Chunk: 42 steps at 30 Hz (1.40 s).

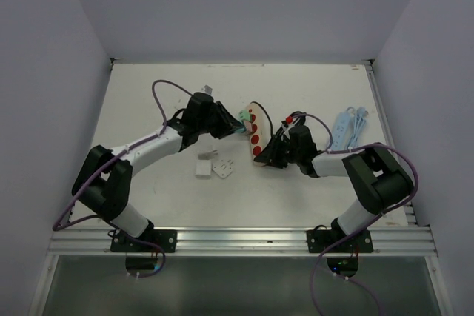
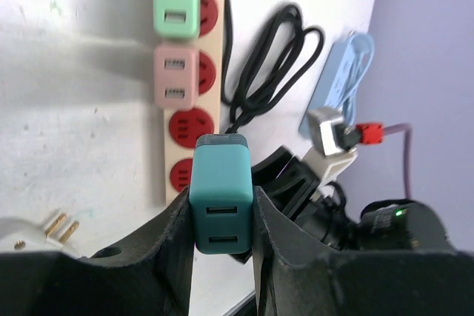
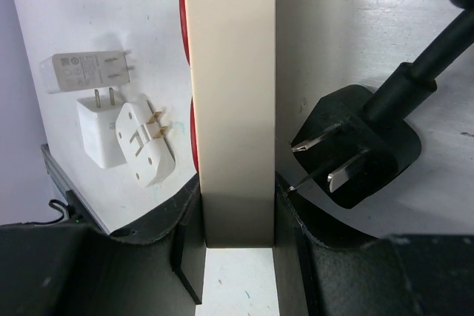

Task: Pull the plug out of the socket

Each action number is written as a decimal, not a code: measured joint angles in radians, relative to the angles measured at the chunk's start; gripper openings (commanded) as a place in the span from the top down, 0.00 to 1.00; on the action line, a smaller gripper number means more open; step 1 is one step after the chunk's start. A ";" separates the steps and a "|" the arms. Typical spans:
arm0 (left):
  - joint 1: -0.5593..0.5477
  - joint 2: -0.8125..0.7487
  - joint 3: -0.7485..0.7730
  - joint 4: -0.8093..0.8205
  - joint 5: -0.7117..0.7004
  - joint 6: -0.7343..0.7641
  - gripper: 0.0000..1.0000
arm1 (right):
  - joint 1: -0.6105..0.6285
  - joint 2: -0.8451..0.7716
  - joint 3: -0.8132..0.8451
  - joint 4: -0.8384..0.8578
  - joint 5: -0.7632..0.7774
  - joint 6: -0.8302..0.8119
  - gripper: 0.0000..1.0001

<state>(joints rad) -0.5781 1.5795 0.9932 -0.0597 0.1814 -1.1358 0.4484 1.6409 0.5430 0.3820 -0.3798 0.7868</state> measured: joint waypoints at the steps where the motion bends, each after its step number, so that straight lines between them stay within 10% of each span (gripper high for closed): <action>1: 0.017 -0.002 0.011 0.006 0.002 0.002 1.00 | -0.001 0.000 0.000 0.000 0.002 0.001 1.00; 13: 0.027 -0.168 -0.025 -0.086 0.002 0.124 0.91 | -0.001 -0.006 -0.013 0.027 0.002 0.002 1.00; 21: 0.272 -0.359 -0.178 -0.069 -0.028 0.241 0.76 | -0.004 -0.006 -0.018 0.037 -0.005 0.001 1.00; 30: 0.436 -0.233 -0.327 0.038 0.050 0.258 0.67 | -0.006 -0.018 -0.025 0.042 -0.007 -0.008 1.00; 42: 0.455 -0.113 -0.417 0.212 0.089 0.251 0.28 | -0.013 -0.063 -0.040 -0.007 -0.008 -0.036 1.00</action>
<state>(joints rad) -0.1226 1.4670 0.5758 0.1520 0.2707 -0.8852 0.4355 1.5784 0.5034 0.3748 -0.3874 0.7509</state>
